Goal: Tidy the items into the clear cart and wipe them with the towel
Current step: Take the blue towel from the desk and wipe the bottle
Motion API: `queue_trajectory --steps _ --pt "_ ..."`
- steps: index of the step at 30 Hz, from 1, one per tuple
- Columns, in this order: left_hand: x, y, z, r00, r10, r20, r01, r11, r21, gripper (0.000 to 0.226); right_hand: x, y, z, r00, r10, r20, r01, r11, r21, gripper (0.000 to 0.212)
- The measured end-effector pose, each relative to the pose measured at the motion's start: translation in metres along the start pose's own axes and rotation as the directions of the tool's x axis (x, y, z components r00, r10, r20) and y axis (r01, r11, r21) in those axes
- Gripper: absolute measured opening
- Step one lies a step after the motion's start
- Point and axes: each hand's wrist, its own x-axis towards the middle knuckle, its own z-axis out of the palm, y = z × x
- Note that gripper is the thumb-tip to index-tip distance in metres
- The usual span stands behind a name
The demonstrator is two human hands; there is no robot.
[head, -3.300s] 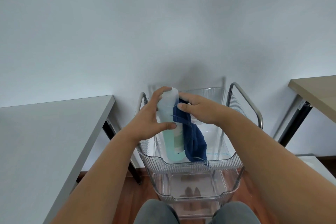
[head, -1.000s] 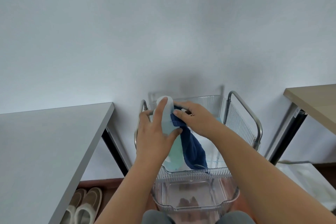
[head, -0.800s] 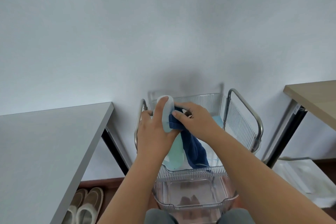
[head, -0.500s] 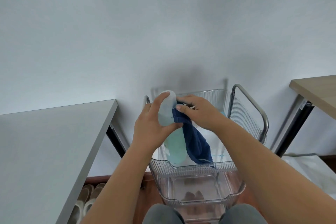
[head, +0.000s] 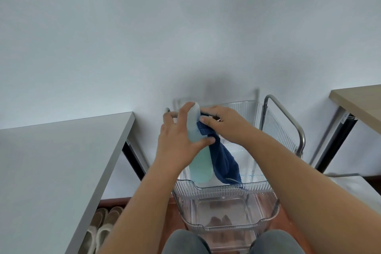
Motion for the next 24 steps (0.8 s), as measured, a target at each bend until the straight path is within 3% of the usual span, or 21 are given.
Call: queue_trajectory --steps 2,5,12,18,21,24 --pt "-0.003 0.007 0.010 0.994 -0.037 -0.102 0.039 0.999 0.018 0.092 -0.005 -0.006 0.008 0.999 -0.005 -0.047 0.003 0.998 -0.062 0.026" --pt "-0.001 0.001 0.013 0.993 -0.017 -0.120 0.012 0.999 -0.038 0.090 -0.010 -0.007 0.012 0.997 -0.003 -0.078 -0.004 0.996 -0.093 0.025" --pt "0.004 -0.010 -0.003 0.997 0.075 -0.028 -0.079 0.978 -0.193 0.085 -0.003 0.000 0.004 1.000 -0.026 0.016 0.028 0.995 -0.098 0.033" --pt "0.012 -0.015 -0.016 0.974 0.159 0.159 -0.102 0.944 -0.315 0.087 0.000 0.005 -0.010 0.992 -0.020 0.122 0.026 0.998 -0.049 0.032" --pt "0.015 -0.021 -0.017 0.962 0.178 0.208 -0.090 0.923 -0.374 0.088 -0.001 0.008 -0.014 0.994 -0.011 0.106 0.010 1.000 0.010 0.032" --pt "0.015 -0.024 -0.016 0.946 0.215 0.241 -0.094 0.897 -0.431 0.087 -0.006 0.008 -0.013 1.000 0.004 0.022 -0.007 0.984 0.178 0.029"
